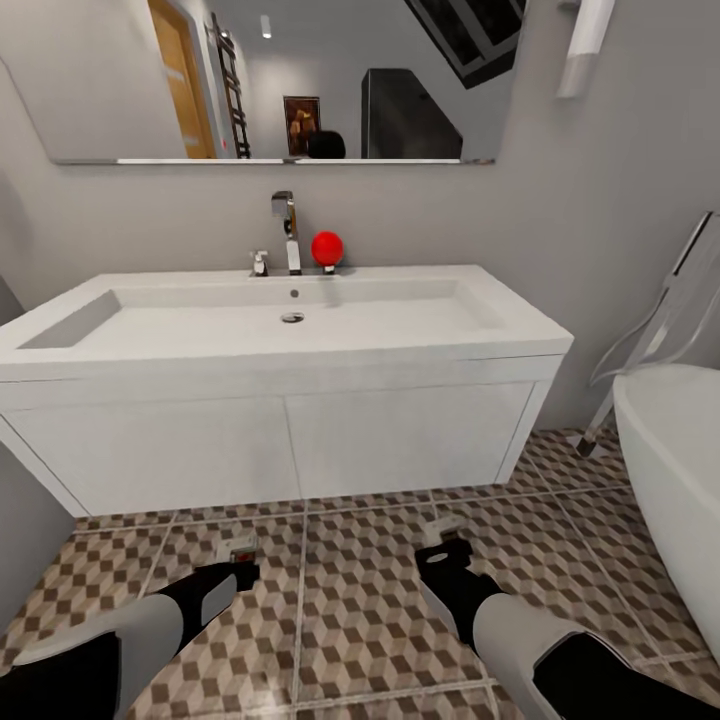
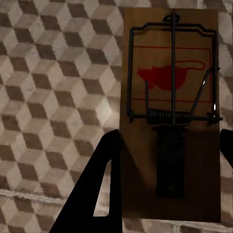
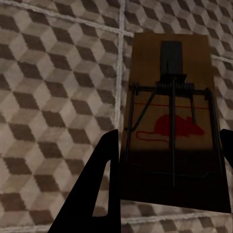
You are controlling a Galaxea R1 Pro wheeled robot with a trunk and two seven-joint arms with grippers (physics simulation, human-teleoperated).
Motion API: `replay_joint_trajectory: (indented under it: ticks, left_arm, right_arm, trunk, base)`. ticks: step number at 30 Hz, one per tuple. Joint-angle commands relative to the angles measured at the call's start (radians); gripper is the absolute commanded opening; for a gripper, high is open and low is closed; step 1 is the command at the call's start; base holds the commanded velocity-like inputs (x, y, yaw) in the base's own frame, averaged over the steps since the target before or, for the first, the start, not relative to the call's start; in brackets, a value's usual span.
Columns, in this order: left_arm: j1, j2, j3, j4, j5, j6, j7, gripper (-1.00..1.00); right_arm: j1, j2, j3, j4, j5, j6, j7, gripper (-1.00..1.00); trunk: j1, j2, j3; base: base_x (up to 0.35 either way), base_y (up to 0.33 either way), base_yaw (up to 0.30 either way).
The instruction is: Take the four mousetraps from the cabinet in the bathroom and place them on the bathroom floor. Make sure all four end up on the same floor surface, and ensure that at least two of them are either under or directly next to the same bathroom sink.
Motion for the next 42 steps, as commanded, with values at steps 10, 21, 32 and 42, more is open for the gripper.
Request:
replay_joint_trajectory:
  ticks: [10, 21, 32, 42]
  left_arm:
    - [-0.001, 0.006, -0.007, -0.004, 0.003, 0.004, 0.011, -1.0]
    - [-0.001, 0.005, -0.007, -0.004, 0.003, 0.004, 0.011, -1.0]
    - [-0.001, 0.011, -0.007, -0.003, 0.003, 0.003, 0.011, -1.0]
    - [-0.001, 0.011, -0.007, -0.001, 0.004, -0.031, 0.011, -1.0]
  right_arm:
    - [0.0, 0.002, 0.009, -0.006, -0.011, -0.008, 0.081, -1.0]
    - [0.0, 0.001, 0.008, 0.001, -0.011, -0.009, 0.119, -1.0]
    - [0.0, 0.001, 0.009, 0.001, -0.011, -0.009, 0.119, -1.0]
    - [0.0, 0.0, 0.008, 0.001, -0.011, -0.009, 0.119, -1.0]
  trunk:
    - [0.038, -0.071, -0.032]
    - [0.08, -0.148, -0.067]
    - [0.123, -0.225, -0.101]
    - [0.151, -0.274, -0.135]
  base:
    - [0.0, 0.0, 0.0]
    - [0.0, 0.0, 0.0]
    - [0.0, 0.0, 0.0]
    - [0.0, 0.0, 0.0]
